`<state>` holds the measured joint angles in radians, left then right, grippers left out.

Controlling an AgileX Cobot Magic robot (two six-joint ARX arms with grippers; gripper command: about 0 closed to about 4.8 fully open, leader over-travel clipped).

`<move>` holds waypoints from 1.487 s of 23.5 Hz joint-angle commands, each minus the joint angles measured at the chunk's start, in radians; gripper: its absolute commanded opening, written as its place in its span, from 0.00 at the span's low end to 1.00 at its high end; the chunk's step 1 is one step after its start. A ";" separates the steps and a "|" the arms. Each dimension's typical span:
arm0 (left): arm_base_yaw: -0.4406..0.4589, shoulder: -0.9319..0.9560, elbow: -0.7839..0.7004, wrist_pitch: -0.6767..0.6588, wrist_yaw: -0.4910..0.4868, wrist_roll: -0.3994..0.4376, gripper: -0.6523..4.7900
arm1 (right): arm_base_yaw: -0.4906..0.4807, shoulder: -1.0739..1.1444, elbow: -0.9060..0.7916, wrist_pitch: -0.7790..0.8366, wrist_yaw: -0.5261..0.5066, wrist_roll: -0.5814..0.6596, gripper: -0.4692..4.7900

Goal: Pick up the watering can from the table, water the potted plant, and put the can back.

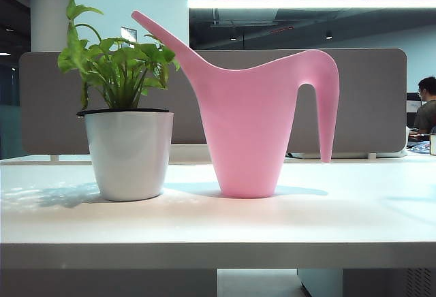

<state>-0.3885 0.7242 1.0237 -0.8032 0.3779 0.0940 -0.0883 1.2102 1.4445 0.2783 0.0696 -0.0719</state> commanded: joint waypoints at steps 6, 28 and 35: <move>0.001 -0.003 0.003 0.014 0.003 0.003 0.13 | 0.091 0.129 -0.366 0.164 -0.018 0.095 0.20; 0.001 0.002 0.003 0.017 0.004 0.003 0.13 | 0.497 0.114 -1.070 0.655 0.188 -0.002 0.66; 0.001 0.002 0.003 0.016 0.002 0.003 0.13 | 0.499 0.297 -1.054 0.837 0.209 0.074 0.69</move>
<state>-0.3885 0.7261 1.0241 -0.8001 0.3767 0.0940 0.4084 1.4841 0.3759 1.0515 0.2699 -0.0189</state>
